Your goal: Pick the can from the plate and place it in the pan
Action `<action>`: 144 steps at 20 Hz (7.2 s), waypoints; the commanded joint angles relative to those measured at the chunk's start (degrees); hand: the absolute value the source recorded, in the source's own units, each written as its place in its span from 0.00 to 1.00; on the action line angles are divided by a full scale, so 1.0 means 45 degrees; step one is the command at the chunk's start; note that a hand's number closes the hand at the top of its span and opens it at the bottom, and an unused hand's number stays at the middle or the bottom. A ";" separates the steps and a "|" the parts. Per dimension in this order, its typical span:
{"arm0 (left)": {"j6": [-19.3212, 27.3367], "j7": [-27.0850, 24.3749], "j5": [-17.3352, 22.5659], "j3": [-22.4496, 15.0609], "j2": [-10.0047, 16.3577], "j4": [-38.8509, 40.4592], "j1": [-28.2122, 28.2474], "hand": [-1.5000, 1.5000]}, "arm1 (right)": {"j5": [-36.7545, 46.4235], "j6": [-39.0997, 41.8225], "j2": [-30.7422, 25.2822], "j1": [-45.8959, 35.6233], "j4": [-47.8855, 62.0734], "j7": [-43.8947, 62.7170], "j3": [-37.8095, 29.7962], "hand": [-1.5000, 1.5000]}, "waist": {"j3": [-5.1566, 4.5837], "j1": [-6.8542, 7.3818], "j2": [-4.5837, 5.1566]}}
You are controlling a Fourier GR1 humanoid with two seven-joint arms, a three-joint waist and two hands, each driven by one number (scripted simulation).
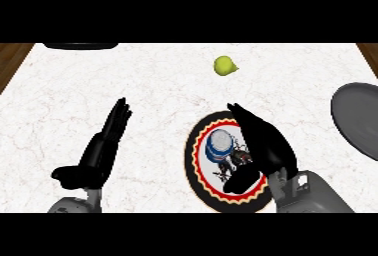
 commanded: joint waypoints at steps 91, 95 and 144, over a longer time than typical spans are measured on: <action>-0.1525 0.0585 -0.2050 0.1301 -0.2092 -0.0241 0.0241 0.50 | 0.3557 -1.0373 -0.2434 -0.0332 0.9739 -1.1900 -1.2959 1.00 | 0.0042 0.0032 0.0065; -0.1976 0.0402 -0.2000 0.1200 -0.1696 -0.0899 0.1017 0.50 | 0.2241 -1.0461 -0.3561 -0.1324 1.2959 -1.4546 -1.3922 1.00 | 0.0057 0.0190 0.0088; -0.2239 0.0284 -0.1751 0.2223 -0.1758 -0.0174 0.0489 0.50 | -0.4420 0.2792 -0.6012 0.1970 1.6741 -2.1500 -1.6440 0.00 | 0.0007 -0.0231 -0.0037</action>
